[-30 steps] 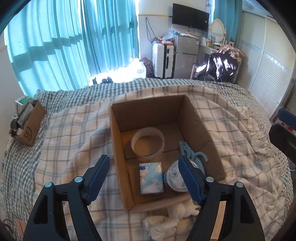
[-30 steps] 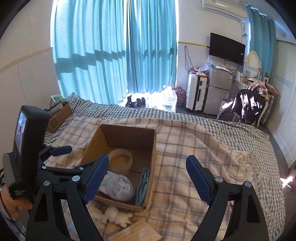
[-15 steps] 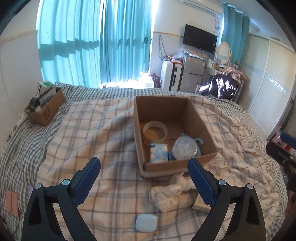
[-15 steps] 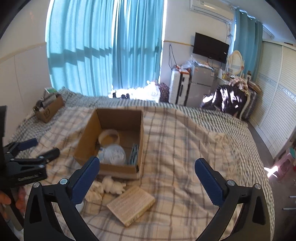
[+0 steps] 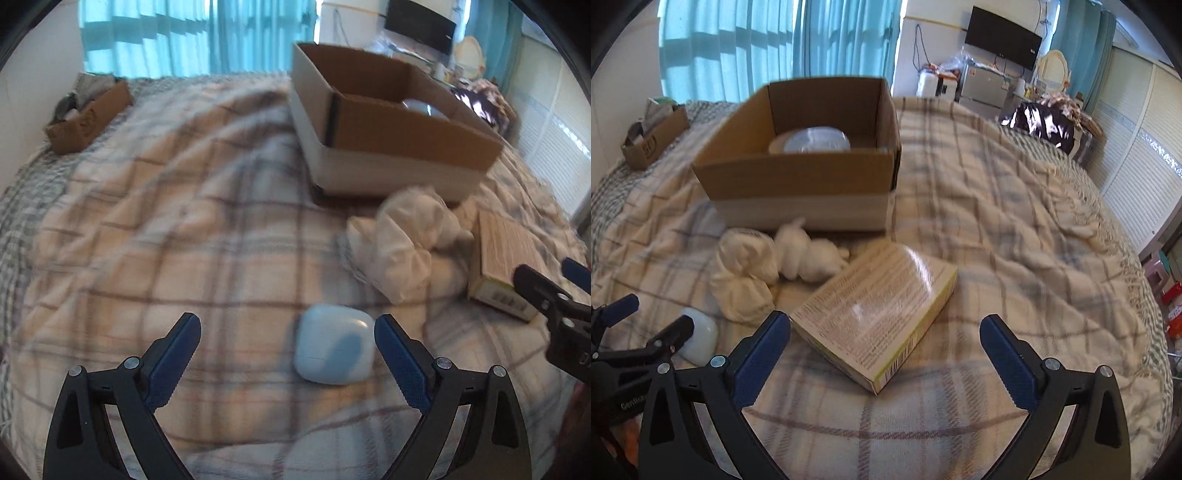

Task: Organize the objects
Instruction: 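Grasp the light-blue earbud case with the left gripper while the right gripper grasps the medicine box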

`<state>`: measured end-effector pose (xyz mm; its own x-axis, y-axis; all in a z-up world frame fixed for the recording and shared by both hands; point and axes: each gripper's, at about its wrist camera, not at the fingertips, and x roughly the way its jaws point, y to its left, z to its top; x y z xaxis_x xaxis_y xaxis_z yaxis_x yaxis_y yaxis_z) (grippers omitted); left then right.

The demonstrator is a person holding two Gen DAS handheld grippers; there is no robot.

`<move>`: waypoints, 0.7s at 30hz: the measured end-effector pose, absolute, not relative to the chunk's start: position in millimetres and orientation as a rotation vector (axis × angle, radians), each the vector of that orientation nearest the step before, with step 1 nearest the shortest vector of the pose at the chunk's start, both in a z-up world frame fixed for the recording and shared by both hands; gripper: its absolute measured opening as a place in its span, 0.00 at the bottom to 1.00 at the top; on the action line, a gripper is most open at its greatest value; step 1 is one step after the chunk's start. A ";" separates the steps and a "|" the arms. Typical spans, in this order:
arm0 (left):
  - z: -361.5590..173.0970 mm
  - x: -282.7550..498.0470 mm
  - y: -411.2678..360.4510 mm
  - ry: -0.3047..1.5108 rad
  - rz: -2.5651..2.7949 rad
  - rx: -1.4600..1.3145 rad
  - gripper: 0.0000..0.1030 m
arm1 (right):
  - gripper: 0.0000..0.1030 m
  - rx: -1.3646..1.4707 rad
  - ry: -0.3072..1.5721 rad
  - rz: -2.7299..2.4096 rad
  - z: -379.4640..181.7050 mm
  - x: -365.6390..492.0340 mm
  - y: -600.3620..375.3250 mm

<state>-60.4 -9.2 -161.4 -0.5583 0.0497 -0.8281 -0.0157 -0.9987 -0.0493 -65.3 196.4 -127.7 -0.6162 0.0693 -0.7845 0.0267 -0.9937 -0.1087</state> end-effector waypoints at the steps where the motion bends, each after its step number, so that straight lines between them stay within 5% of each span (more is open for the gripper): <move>1: -165.7 -61.7 -5.9 -0.060 2.702 -1.470 0.95 | 1.00 -1.383 -0.160 2.786 -130.8 -67.1 198.5; 6: -177.9 -63.4 1.2 -0.081 2.613 -1.509 0.91 | 1.00 -1.408 -0.140 2.775 -138.2 -70.9 202.4; 12: -189.3 -61.3 26.6 0.094 2.554 -1.530 0.49 | 1.00 -1.432 -0.191 2.762 -143.4 -72.5 197.0; 21: -159.1 -59.7 -13.3 -0.078 2.668 -1.530 0.49 | 1.00 -1.410 -0.243 2.775 -133.9 -71.8 181.9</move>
